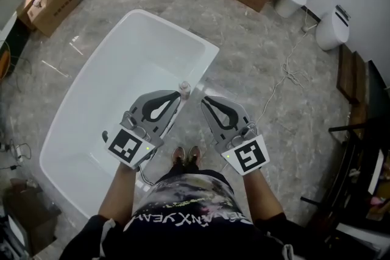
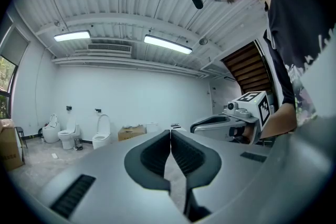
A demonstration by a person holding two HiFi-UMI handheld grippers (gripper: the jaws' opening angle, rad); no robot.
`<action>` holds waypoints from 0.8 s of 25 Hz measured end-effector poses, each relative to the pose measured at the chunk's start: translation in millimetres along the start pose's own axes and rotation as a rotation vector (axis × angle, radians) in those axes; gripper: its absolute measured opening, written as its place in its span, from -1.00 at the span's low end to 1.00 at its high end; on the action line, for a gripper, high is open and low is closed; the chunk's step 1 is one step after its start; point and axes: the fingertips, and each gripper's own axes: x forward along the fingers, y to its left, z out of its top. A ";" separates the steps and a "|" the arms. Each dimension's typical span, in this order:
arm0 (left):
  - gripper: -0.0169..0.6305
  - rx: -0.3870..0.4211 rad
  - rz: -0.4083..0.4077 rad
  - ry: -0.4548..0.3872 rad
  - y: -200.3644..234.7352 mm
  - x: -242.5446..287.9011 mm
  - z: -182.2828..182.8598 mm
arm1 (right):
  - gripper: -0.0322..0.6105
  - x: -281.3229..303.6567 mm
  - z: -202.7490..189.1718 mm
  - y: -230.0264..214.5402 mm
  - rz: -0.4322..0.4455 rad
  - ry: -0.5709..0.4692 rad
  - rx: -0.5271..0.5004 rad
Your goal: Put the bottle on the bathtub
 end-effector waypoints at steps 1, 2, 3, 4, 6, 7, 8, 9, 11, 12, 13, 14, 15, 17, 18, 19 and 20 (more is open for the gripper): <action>-0.88 0.000 0.001 0.001 0.0 0.1 0.6 | -0.86 -0.3 -0.2 -0.9 -0.003 0.003 0.000; -0.88 0.001 0.001 0.003 0.1 0.3 0.7 | -0.89 -0.3 -0.6 -2.0 -0.005 0.006 0.000; -0.88 0.002 0.001 0.004 0.4 0.6 0.7 | -0.89 0.0 -1.0 -2.9 -0.006 0.008 0.000; -0.88 0.002 0.002 0.004 0.7 0.8 0.7 | -0.89 0.5 -1.2 -3.6 -0.006 0.010 0.001; -0.88 -0.001 0.005 0.007 1.1 0.6 0.3 | -0.89 1.3 -1.1 -4.3 -0.003 0.011 0.003; -0.88 -0.002 0.006 0.010 0.9 0.5 0.0 | -0.89 1.3 -0.9 -4.5 -0.001 0.011 0.004; -0.88 -0.003 0.007 0.012 0.3 0.4 -0.1 | -0.89 1.0 -0.4 -4.8 0.000 0.009 0.004; -0.88 -0.004 0.008 0.013 -0.6 0.1 -0.2 | -0.89 0.5 0.1 -4.8 -0.001 0.005 0.005; -0.88 -0.004 0.009 0.016 -1.6 -0.9 -1.2 | -0.89 -0.3 1.1 -4.4 -0.001 -0.006 0.005; -0.88 -0.004 0.010 0.017 -1.4 -1.1 -1.6 | -0.89 -0.1 1.6 -4.1 0.000 -0.011 0.001; -0.88 -0.002 0.010 0.017 -1.0 -1.2 -1.8 | -0.90 0.3 1.8 -3.6 0.003 -0.014 -0.006; -0.88 0.001 0.009 0.017 -0.7 -1.4 -1.8 | -0.90 0.8 1.6 -2.9 0.005 -0.013 -0.011; -0.88 0.002 0.009 0.017 -0.7 -1.8 -1.6 | -0.90 1.1 1.3 -2.1 0.007 -0.011 -0.015; -0.88 0.003 0.011 0.020 -0.6 -2.8 -1.0 | -0.90 1.2 1.5 -0.9 0.011 -0.007 -0.019; -0.88 0.002 0.012 0.020 -0.4 -3.4 -0.5 | -0.90 1.1 2.0 -0.4 0.012 -0.006 -0.020; -0.88 0.001 0.013 0.020 -0.1 -4.1 0.0 | -0.90 1.0 2.3 0.1 0.012 -0.005 -0.019; -0.88 0.001 0.014 0.019 0.4 -4.8 0.2 | -0.90 1.2 2.6 0.4 0.012 -0.004 -0.019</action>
